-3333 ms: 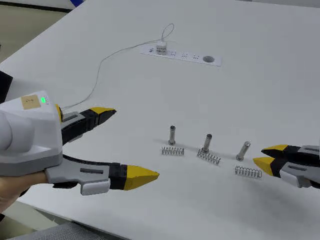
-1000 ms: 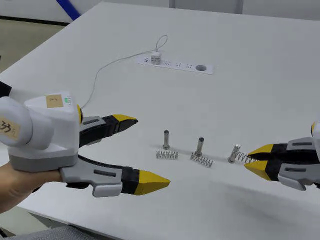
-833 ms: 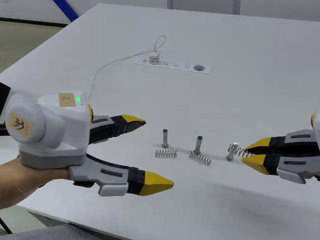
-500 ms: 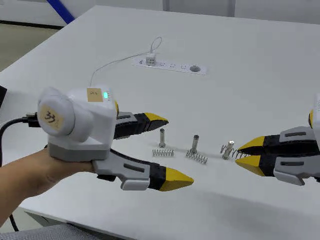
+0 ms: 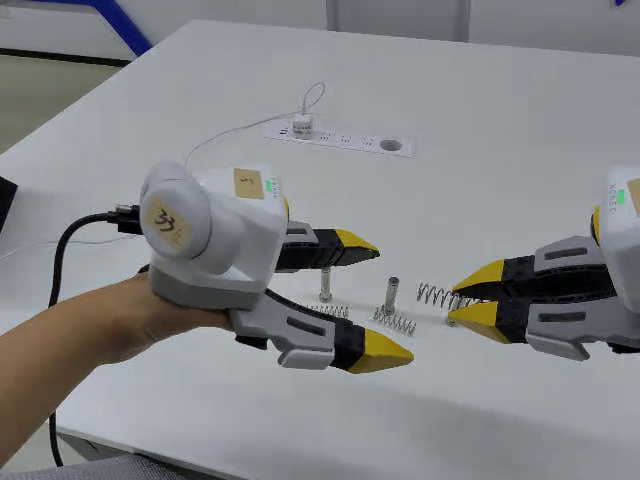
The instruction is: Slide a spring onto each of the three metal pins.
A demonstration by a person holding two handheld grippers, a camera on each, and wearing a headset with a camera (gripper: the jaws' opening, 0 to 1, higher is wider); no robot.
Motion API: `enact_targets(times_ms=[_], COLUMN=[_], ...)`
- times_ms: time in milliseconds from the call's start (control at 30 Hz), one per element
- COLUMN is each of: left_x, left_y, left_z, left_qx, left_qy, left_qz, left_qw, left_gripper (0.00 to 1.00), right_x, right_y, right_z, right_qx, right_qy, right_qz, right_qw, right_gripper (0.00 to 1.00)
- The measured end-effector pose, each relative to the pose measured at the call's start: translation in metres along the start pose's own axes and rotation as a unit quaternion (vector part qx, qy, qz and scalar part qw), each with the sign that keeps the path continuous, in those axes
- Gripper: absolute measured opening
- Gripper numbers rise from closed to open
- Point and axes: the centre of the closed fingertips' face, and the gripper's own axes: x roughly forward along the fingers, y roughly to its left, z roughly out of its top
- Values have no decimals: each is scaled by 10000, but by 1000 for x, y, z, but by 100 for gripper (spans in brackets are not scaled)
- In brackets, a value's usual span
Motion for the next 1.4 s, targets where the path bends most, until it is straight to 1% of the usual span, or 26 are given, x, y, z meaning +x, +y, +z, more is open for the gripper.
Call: enact_targets(times_ms=[67,100,167,267,333,367,433,567,600,700,767,900,1100,1167,1200,1233,1400], left_x=[2,4,5,7,8,8,8,6,5,4,4,3,4,5,5,5,6], left_y=[-1,-2,-5,-10,-12,-13,-14,-14,-13,-10,-9,-12,-13,-14,-16,-16,-17], left_z=[1,1,0,-1,-2,-5,-6,-5,-6,-7,-6,-4,-1,-2,-3,-4,-6], left_qx=[1,46,102,141,190,245,254,270,280,244,235,224,207,224,220,214,419], left_qy=[-20,0,25,45,86,163,192,186,199,224,192,169,132,155,202,224,316], left_qz=[-10,-23,-64,-212,-241,-249,-295,-264,-243,-210,-182,-264,-292,-304,-363,-359,-370], left_qw=[10000,10000,9999,9997,9995,9993,9991,9991,9991,9992,9994,9993,9993,9992,9989,9989,9979], left_gripper=[63,62,58,50,44,41,36,35,34,30,28,20,18,17,15,15,13], right_x=[0,0,0,3,5,7,8,11,12,13,12,11,13,13,13,13,13], right_y=[2,4,8,12,15,17,19,20,20,21,22,25,28,29,31,32,33], right_z=[4,5,6,7,9,10,11,12,12,13,13,13,10,10,11,10,10], right_qx=[-18,-41,-104,-139,-161,-183,-244,-289,-247,-244,-261,-298,-318,-303,-294,-291,-312], right_qy=[-77,-90,-82,-86,-101,-94,-76,-108,-138,-172,-175,-181,-130,-154,-178,-147,-154], right_qz=[65,114,162,221,274,294,332,358,377,395,417,469,522,544,565,585,588], right_qw=[9999,9999,9998,9996,9994,9994,9991,9989,9989,9988,9986,9983,9980,9979,9978,9978,9977], right_gripper=[11,11,11,11,11,11,11,11,11,11,11,11,11,11,11,11,11])
